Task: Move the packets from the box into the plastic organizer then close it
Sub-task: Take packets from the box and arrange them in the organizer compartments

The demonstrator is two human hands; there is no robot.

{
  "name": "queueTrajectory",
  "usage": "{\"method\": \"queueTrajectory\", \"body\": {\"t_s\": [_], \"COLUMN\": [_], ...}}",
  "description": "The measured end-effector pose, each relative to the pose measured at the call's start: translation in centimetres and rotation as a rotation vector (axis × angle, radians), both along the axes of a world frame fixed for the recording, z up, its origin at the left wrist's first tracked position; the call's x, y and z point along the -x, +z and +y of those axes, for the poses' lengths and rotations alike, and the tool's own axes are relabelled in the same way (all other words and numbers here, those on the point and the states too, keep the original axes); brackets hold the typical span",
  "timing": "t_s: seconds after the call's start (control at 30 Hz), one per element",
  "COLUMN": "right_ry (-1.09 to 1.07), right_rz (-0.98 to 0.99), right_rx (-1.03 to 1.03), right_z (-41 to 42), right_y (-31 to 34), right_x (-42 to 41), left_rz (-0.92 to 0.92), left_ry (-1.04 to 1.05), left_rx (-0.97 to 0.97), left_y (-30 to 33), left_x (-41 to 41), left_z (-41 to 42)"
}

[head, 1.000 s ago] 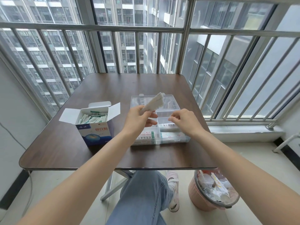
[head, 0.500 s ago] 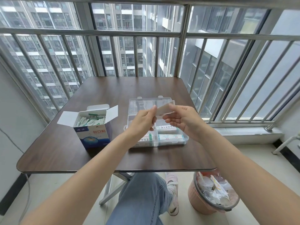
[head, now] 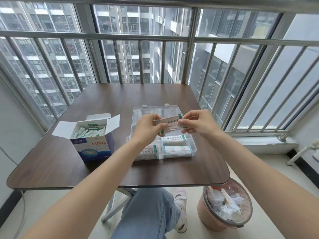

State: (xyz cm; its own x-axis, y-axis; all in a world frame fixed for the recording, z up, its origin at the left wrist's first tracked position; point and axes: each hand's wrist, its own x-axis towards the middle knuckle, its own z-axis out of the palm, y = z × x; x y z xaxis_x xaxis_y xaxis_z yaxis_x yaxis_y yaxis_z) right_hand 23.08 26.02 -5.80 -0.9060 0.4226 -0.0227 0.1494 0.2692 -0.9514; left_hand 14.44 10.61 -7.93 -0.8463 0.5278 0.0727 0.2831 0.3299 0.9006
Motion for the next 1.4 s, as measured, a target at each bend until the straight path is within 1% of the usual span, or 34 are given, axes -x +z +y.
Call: {"method": "queueTrajectory", "body": {"t_s": [0.07,0.2,0.27,0.37,0.5,0.63,0.77,0.9,1.0,1.23,1.4], "right_ry": [0.006,0.035,0.025,-0.023,-0.095,-0.052,-0.016,-0.012,-0.009,-0.010,0.002], "right_rz": [0.002,-0.002,-0.024,-0.102,-0.196,-0.271,-0.312,-0.350,-0.360,-0.330,-0.343], "right_rx": [-0.005,0.054,0.036,-0.077,-0.260,-0.424,-0.616,-0.706,-0.741,-0.748,-0.751], "right_z": [0.3,1.0,1.3,1.7,2.5,1.9,0.8,0.3,0.2,0.9,0.6], "right_y": [-0.2,-0.7,-1.1,-2.1,-3.2,-3.7,-3.7,-3.7,-3.8,-4.0,-3.4], "right_x": [0.1,0.3,0.5,1.1,1.7,2.1,2.1,2.1,2.2,2.1,2.2], "left_rz": [-0.028,-0.078,-0.091,-0.065,-0.097,-0.115,-0.054,-0.022,0.031,0.039,0.167], "left_ry": [0.018,0.049,0.057,0.081,0.113,0.109,0.060,0.043,0.045,-0.070,-0.057], "left_rx": [0.007,0.020,0.024,0.042,0.032,0.051,0.128,0.134,0.198,0.404,0.557], "left_y": [-0.3,-0.6,-0.8,-1.0,-1.1,-1.0,-1.2,-1.1,-0.9,-0.7,-1.5], "left_x": [0.2,0.8,0.9,1.0,1.3,1.3,1.1,0.9,0.8,0.7,0.7], "left_z": [0.5,1.1,1.2,1.3,0.9,0.5,0.4,0.1,0.0,1.3,2.7]}}
